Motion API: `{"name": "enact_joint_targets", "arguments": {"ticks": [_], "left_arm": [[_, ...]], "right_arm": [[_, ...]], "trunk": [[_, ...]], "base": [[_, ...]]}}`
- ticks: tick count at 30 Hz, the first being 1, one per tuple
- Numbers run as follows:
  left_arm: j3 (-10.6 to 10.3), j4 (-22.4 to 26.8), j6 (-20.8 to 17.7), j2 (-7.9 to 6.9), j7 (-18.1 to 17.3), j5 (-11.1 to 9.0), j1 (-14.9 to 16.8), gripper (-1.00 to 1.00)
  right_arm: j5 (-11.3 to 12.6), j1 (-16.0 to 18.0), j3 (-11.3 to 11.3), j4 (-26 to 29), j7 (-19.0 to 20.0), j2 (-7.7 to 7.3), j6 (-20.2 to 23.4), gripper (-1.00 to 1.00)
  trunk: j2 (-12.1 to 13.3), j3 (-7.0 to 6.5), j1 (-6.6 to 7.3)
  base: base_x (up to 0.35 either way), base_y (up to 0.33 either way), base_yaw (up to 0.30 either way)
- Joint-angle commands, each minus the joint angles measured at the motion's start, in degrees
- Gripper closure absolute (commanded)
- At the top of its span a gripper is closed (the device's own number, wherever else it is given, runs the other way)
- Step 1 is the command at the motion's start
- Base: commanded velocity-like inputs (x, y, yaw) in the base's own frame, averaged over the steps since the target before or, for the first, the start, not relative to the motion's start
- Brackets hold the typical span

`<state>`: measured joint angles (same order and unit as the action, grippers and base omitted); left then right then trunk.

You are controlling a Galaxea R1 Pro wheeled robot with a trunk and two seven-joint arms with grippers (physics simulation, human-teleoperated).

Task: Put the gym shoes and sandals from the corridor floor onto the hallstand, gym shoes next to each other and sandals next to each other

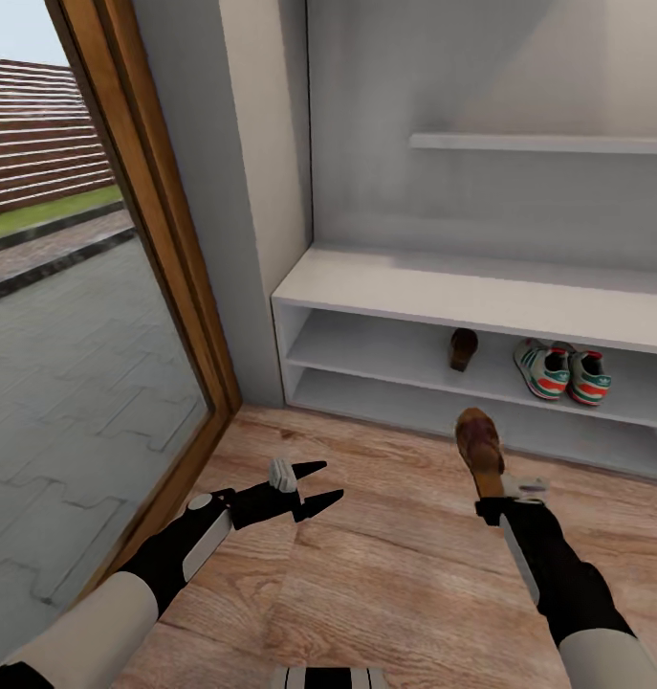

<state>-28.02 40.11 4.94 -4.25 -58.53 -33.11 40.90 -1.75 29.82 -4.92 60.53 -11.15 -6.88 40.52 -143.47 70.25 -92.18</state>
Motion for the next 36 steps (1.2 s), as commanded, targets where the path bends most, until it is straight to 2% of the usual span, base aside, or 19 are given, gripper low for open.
{"name": "enact_joint_targets", "arguments": {"ticks": [1,5,8,12,21,25,28,32,36], "left_arm": [[-0.4,0.0,0.5,-0.09,0.1,-0.4,0.1,-1.00],[-0.4,0.0,0.5,-0.11,0.0,-0.4,0.1,-1.00],[-0.4,0.0,0.5,-0.10,0.0,-0.4,0.1,-1.00],[-0.4,0.1,0.5,-0.06,0.0,-0.4,0.1,-1.00],[-0.4,0.1,0.5,-0.04,0.0,-0.4,0.1,-1.00],[-0.5,0.0,0.5,0.35,0.0,-0.4,0.1,-1.00],[-0.5,0.0,0.5,0.45,0.0,-0.4,0.1,-1.00],[-0.5,0.0,0.5,0.47,0.0,-0.4,0.1,-1.00],[-0.5,0.0,0.5,0.47,0.0,-0.4,0.1,-1.00]], "right_arm": [[-1.1,0.1,0.4,-2.0,-0.3,1.13,0.5,1.00],[-1.0,0.1,0.7,-5.2,-0.3,2.19,0.5,1.00],[-1.0,0.1,0.8,-9.8,-0.3,3.26,0.5,1.00],[-1.0,0.3,0.8,-15.2,-0.3,3.78,0.4,1.00],[-0.7,3.9,0.8,-17.3,-0.4,4.80,0.1,1.00],[1.3,4.2,0.8,-16.9,-0.6,6.52,-7.0,1.00],[1.7,4.3,0.8,-16.3,-0.7,7.94,-9.8,1.00],[1.7,4.3,0.8,-16.0,-0.7,8.26,-12.0,1.00],[1.7,4.3,0.9,-16.0,-0.7,8.28,-19.5,1.00]], "trunk": [[0.0,0.04,0.02],[0.0,0.04,0.02],[0.0,0.04,0.02],[0.0,0.04,0.02],[0.0,0.04,0.02],[0.0,0.04,0.02],[0.0,0.04,0.02],[0.0,0.04,0.02],[0.0,0.04,0.02]], "base": [[0.000,0.000,0.000],[0.000,0.000,0.000],[0.000,0.000,0.000],[0.000,0.000,0.000],[0.000,0.000,0.000],[0.000,0.000,0.000],[0.000,0.000,0.000],[0.000,0.000,0.000],[0.000,0.000,0.000]]}}
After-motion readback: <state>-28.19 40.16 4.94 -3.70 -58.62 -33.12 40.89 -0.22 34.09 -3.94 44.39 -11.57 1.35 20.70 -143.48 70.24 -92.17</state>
